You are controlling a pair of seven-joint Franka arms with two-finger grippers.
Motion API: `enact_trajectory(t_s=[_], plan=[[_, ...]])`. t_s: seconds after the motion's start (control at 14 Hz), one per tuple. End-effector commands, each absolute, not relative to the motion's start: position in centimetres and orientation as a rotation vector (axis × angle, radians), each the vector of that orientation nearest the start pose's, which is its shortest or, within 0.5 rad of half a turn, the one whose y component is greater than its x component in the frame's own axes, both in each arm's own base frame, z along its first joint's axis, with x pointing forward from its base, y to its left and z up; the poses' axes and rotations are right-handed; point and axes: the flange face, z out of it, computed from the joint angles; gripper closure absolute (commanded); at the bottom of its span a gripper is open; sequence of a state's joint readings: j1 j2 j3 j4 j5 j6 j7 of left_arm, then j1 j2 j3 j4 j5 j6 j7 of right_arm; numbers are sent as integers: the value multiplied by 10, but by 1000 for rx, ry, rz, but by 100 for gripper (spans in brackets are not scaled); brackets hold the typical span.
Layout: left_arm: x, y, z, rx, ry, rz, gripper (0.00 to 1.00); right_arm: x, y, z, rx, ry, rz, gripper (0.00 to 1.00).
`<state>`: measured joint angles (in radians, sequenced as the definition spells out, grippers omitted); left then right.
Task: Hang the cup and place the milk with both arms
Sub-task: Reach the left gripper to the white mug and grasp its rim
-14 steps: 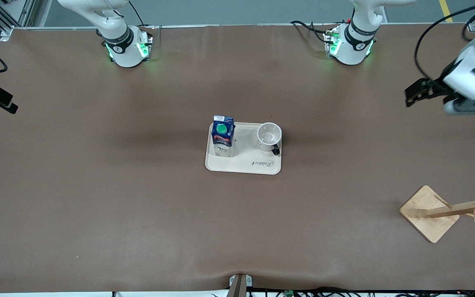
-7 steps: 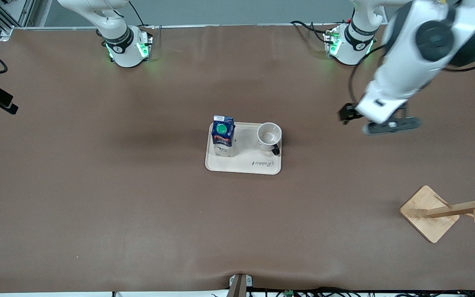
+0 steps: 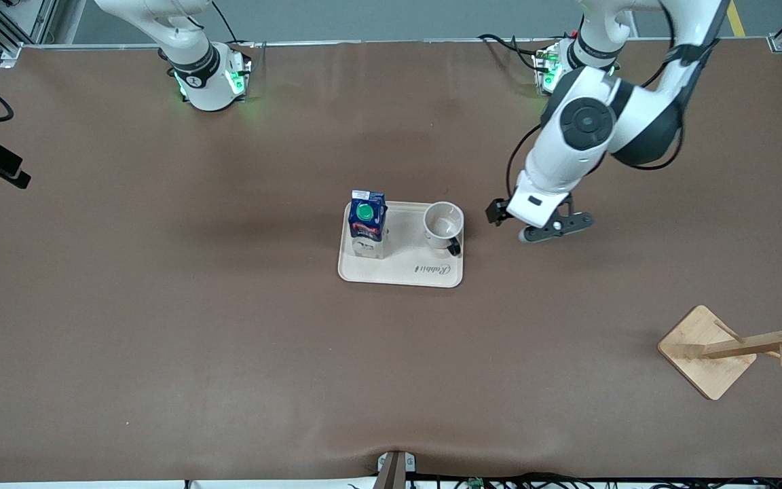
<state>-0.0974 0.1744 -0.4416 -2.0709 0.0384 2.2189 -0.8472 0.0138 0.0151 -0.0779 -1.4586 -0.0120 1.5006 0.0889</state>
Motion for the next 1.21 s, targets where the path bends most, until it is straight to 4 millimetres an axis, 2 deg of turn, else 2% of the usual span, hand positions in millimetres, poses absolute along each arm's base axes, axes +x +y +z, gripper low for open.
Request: enact_trajectory(t_s=[0.0,0.14,0.21,0.29,0.43,0.79,1.14], plan=[[471,-310,324,-3144,-581,24,0,554,-39,666,-3152,262,-54,0],[457,-335,303,-3140,-633,62,0,554,-39,666,-3155,260,-54,0],[455,-338,291,-3131,-645,94,8,555,-39,666,-3155,263,-52,0],[453,-341,287,-3130,-641,102,9,555,-39,666,-3152,262,-52,0],[446,-349,270,-3126,-631,141,19,555,-38,666,-3151,259,-52,0],[438,-362,237,-3129,-673,191,33,555,-38,666,-3151,259,-52,0],[437,-370,219,-3142,-717,203,69,555,-39,666,-3150,262,-52,0]])
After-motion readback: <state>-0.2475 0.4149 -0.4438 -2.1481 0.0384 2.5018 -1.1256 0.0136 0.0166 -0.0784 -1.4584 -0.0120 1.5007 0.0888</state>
